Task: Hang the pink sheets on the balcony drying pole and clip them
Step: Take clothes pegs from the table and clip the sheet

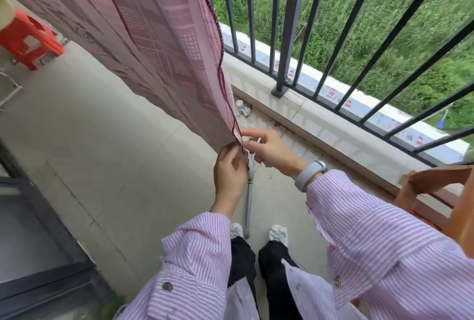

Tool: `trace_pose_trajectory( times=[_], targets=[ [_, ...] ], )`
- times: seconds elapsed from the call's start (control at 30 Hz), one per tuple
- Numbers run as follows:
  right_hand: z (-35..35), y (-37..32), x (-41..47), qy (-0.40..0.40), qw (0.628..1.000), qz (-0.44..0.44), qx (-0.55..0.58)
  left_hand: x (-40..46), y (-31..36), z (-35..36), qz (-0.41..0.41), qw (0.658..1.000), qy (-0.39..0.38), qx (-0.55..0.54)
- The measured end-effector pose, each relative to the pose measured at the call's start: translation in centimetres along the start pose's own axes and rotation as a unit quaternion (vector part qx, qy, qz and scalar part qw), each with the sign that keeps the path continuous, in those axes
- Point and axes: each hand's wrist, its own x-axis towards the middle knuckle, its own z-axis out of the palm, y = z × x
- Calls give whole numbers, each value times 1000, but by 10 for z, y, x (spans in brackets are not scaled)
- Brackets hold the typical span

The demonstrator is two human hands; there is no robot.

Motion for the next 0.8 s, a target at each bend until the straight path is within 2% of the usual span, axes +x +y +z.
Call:
trace_pose_trajectory(
  times=[0.2, 0.27, 0.4, 0.47, 0.53, 0.6, 0.7, 0.8],
  targets=[
    [7, -1, 3, 23, 995, -73, -63, -1, -2, -10, 6, 997, -78, 11],
    [9, 5, 8, 64, 993, -75, -61, -2, 0, -15, -3, 997, -76, -1],
    [10, 16, 13, 128, 984, -83, -97, -4, 10, -25, -60, 996, 55, -22],
    [11, 17, 12, 155, 980, -86, -87, -3, 25, -31, -15, 995, 96, -16],
    [14, 18, 10, 194, 971, -106, -88, 1, 46, -36, 31, 994, 107, -2],
    [18, 22, 8, 225, 960, -130, -101, 8, 67, -35, 42, 992, 107, 46],
    [24, 25, 7, 254, 951, -146, -103, 18, 90, -23, 20, 980, 133, 147],
    [25, 28, 5, 265, 945, -169, -94, 25, 97, -14, 1, 971, 174, 163]
  ],
)
